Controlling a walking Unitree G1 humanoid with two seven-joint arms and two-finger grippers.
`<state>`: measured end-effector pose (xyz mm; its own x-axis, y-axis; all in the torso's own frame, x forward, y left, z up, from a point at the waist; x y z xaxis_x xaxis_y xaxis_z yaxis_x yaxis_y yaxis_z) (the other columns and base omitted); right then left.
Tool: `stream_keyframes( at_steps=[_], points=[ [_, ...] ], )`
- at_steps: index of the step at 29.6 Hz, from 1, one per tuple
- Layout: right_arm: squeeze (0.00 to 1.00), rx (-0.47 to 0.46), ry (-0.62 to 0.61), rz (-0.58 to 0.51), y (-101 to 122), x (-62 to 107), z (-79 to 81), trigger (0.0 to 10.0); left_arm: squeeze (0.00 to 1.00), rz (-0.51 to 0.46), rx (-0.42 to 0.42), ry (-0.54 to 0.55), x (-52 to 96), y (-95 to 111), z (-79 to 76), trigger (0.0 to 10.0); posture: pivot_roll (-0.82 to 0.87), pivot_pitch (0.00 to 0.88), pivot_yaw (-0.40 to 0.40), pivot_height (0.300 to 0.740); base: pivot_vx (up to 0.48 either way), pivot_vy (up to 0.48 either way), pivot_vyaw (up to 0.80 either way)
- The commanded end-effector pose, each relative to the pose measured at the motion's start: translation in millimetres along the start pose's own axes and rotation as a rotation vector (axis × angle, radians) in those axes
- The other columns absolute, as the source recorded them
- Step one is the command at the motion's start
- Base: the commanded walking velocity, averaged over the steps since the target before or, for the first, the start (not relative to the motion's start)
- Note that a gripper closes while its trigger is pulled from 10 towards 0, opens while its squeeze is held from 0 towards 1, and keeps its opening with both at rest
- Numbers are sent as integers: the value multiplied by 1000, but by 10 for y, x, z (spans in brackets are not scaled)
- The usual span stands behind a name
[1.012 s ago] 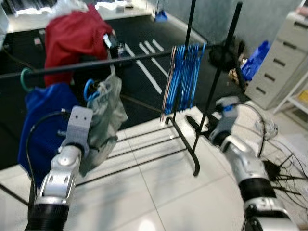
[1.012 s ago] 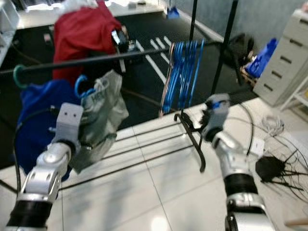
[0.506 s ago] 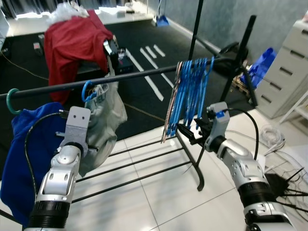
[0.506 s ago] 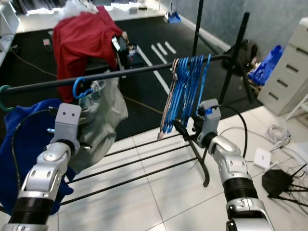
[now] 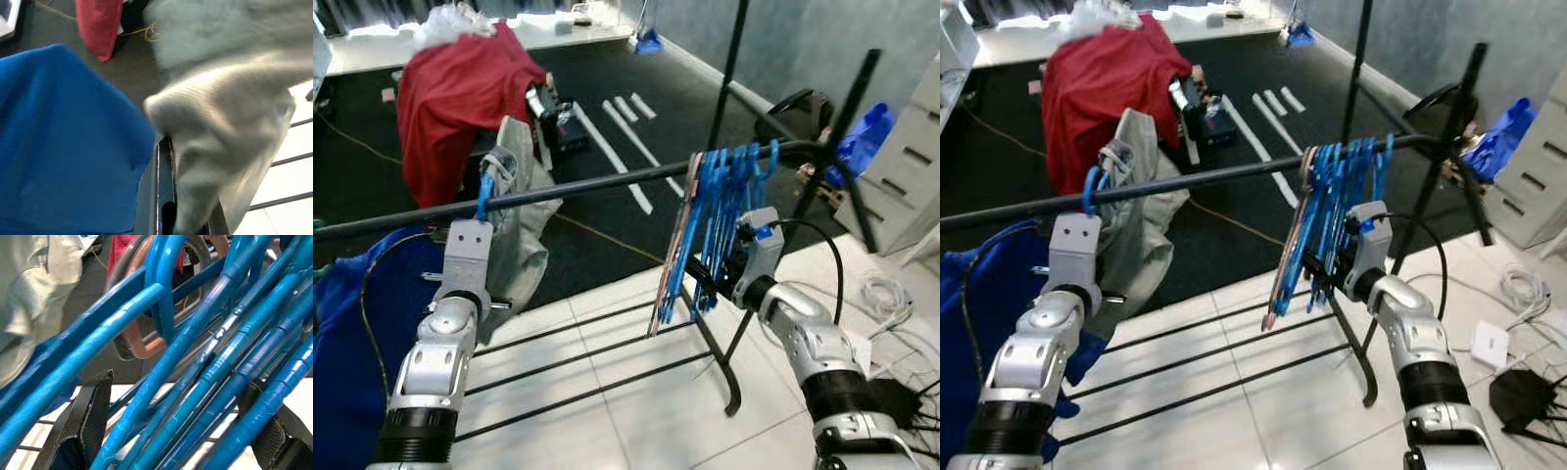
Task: Hang hanger
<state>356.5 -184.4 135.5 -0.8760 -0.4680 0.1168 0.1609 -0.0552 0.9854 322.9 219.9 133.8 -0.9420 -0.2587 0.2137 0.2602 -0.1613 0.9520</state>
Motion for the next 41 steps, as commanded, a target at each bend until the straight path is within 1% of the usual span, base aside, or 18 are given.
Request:
stream_keyframes(
  at_steps=[1, 6, 7, 17, 21, 22, 25, 26, 27, 30, 32, 33, 34, 36, 37, 38, 39, 41],
  points=[
    [0, 4, -2, 22, -34, 7, -2, 10000, 0, 37, 32, 24, 39, -65, 34, 10000, -80, 87, 8, 740, 0, 0, 0],
    [0, 3, -3, 24, -33, 8, -7, 10000, 0, 51, 51, 36, 97, -86, 60, 10000, -78, 90, 8, 740, 0, 0, 0],
    [0, 3, -3, 25, -33, 9, -8, 10000, 1000, 56, 58, 33, 124, -94, 59, 10000, -78, 91, 8, 740, 0, 0, 0],
    [0, 2, -3, 29, -44, 17, -15, 10000, 1000, 61, 63, -14, 271, -101, 24, 10000, -75, 87, 9, 740, 0, 0, 0],
    [0, 1, 0, 34, -61, 22, -17, 10000, 1000, -49, 33, -109, 417, 10, -51, 10000, -71, 72, 6, 740, 0, 0, 0],
    [0, 1, 0, 34, -61, 22, -17, 10000, 1000, -49, 33, -109, 417, 10, -51, 10000, -71, 72, 6, 740, 0, 0, 0],
    [0, 1, 2, 37, -66, 23, -17, 10000, 1000, -118, 11, -185, 515, 50, -105, 10000, -71, 69, 6, 740, 0, 0, 0],
    [0, 0, 3, 38, -66, 24, -18, 10000, 1000, -158, 16, -235, 586, 58, -122, 10000, -72, 70, 6, 740, 0, 0, 0],
    [0, 0, 3, 38, -66, 24, -18, 10000, 1000, -158, 16, -235, 586, 58, -122, 10000, -72, 70, 6, 740, 0, 0, 0],
    [0, -1, 3, 39, -59, 23, -23, 10000, 1000, -207, 23, -320, 715, 54, -109, 10000, -70, 75, 3, 740, 0, 0, 0],
    [0, -1, 3, 39, -59, 23, -23, 10000, 1000, -207, 23, -320, 715, 54, -109, 10000, -70, 75, 3, 740, 0, 0, 0],
    [0, -3, 2, 40, -57, 25, -29, 10000, 1000, -250, 74, -404, 824, 76, -103, 10000, -71, 77, 0, 740, 0, 0, 0],
    [0, -3, 2, 40, -57, 25, -29, 10000, 1000, -250, 74, -404, 824, 76, -103, 10000, -71, 77, 0, 740, 0, 0, 0],
    [0, -5, 1, 41, -56, 28, -33, 10000, 1000, -277, 162, -483, 907, 103, -108, 10000, -71, 77, 0, 740, 0, 0, 0],
    [0, -5, 1, 41, -56, 28, -33, 10000, 1000, -277, 162, -483, 907, 103, -108, 10000, -71, 77, 0, 740, 0, 0, 0],
    [0, -6, 1, 41, -56, 28, -36, 10000, 196, -280, 183, -510, 936, 90, -102, 10000, -70, 78, -5, 740, 0, 0, 0],
    [0, -5, 2, 41, -55, 28, -37, 10000, 0, -273, 197, -519, 946, 54, -80, 10000, -70, 78, -7, 740, 0, 0, 0],
    [0, -1, 12, 34, -44, 31, -29, 10000, 0, -272, 238, -500, 945, 13, -16, 10000, -71, 80, -9, 740, 0, 0, 0]
  ],
)
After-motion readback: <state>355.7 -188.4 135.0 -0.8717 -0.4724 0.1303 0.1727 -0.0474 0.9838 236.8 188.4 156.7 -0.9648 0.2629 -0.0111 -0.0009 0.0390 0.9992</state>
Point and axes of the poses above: a point about 5 cm out from each wrist's last joint towards the gripper, its own x axis pointing back from the gripper into the wrist, its own y axis along the axis of the wrist's last joint, z = x × y, the point moved 1 cm from there along -x, pointing out of the wrist towards the gripper, and after that the axes turned 1 degree about -x, right-handed, at the moved point
